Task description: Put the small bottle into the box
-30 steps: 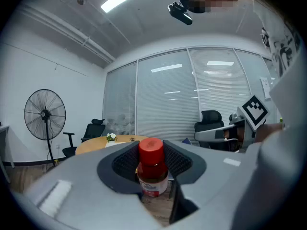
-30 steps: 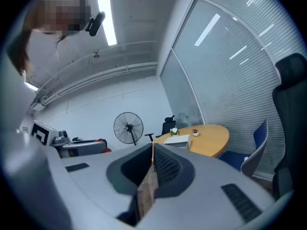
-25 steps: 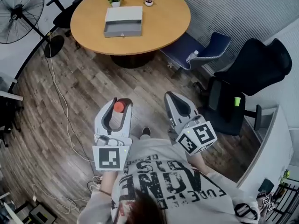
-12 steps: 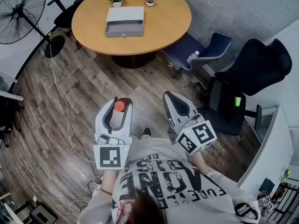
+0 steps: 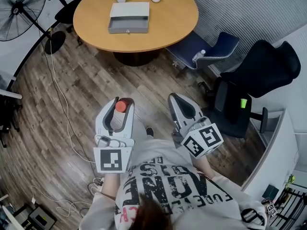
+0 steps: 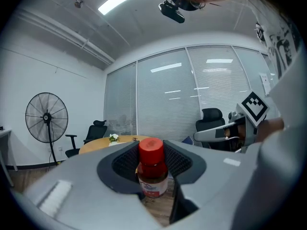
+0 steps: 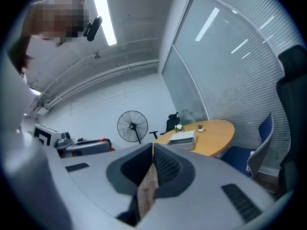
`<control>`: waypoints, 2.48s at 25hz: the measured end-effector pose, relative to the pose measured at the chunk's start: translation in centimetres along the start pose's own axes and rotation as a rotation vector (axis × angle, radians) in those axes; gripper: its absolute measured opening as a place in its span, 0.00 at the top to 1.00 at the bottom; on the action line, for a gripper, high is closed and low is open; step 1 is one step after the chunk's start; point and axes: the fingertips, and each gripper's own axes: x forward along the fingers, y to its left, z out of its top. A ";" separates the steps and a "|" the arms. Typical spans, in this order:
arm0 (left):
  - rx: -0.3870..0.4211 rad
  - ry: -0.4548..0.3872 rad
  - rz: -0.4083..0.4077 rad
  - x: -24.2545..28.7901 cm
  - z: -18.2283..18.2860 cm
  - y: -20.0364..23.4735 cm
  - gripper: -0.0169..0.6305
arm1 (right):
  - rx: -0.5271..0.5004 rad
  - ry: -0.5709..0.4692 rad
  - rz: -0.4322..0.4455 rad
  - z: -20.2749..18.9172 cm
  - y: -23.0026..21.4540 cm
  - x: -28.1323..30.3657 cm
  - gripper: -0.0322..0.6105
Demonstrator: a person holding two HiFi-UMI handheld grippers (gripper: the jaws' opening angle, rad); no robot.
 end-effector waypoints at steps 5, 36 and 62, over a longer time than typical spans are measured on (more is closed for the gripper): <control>-0.011 -0.001 0.000 0.7 -0.2 1.4 0.73 | -0.002 0.015 -0.018 -0.2 -0.4 1.1 0.93; 0.004 -0.017 -0.109 13.8 2.4 18.8 0.73 | -0.013 -0.011 -0.151 4.1 -2.1 20.5 0.93; -0.008 -0.008 -0.032 26.1 3.7 20.8 0.73 | 0.013 0.029 -0.099 7.1 -13.0 28.7 0.93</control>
